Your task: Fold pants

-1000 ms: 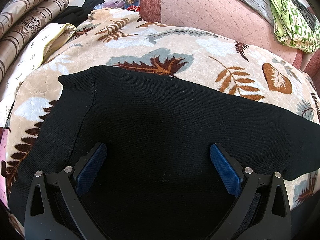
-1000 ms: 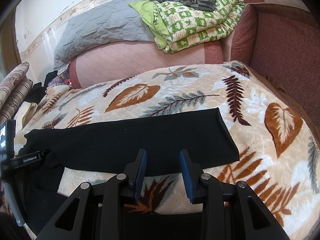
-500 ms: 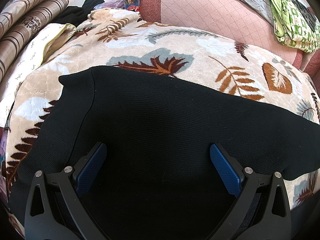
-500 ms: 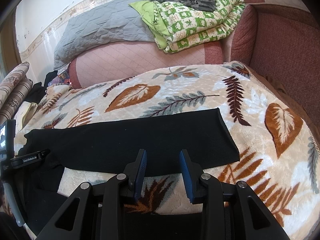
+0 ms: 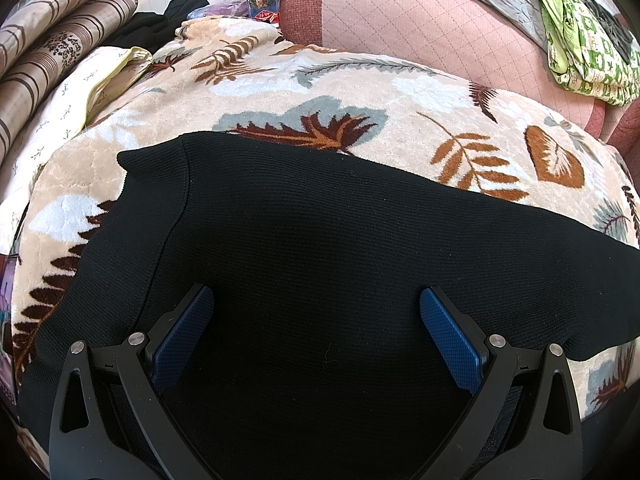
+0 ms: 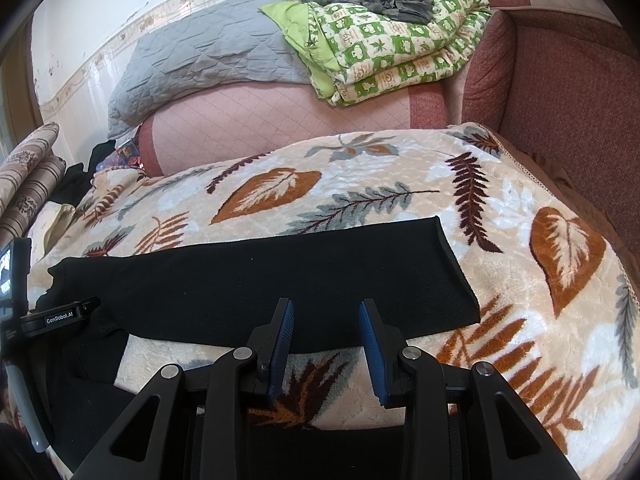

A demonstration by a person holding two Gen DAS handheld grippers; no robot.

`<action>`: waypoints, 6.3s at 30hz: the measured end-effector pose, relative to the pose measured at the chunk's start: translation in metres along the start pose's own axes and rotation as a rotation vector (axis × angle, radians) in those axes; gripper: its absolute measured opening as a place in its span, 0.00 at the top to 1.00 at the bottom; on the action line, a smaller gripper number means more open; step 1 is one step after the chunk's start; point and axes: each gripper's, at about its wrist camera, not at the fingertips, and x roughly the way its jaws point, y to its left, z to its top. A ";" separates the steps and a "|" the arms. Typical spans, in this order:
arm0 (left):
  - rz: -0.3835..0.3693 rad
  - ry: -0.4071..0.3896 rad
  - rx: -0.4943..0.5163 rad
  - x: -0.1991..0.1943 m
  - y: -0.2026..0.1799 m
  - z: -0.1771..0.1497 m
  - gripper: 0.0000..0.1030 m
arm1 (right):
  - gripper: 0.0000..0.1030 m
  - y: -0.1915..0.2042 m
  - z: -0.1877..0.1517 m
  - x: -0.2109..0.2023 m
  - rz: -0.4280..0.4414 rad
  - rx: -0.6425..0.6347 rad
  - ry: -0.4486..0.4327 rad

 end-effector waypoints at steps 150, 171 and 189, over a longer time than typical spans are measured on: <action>0.001 0.001 0.001 0.000 0.000 0.000 0.00 | 0.69 0.001 0.000 -0.016 0.057 0.027 -0.041; 0.017 -0.009 -0.001 -0.002 -0.001 -0.003 0.00 | 0.68 -0.016 0.009 -0.058 0.122 0.082 -0.128; 0.009 -0.007 -0.006 -0.001 0.001 -0.003 0.00 | 0.66 -0.044 0.003 -0.068 0.089 0.118 -0.135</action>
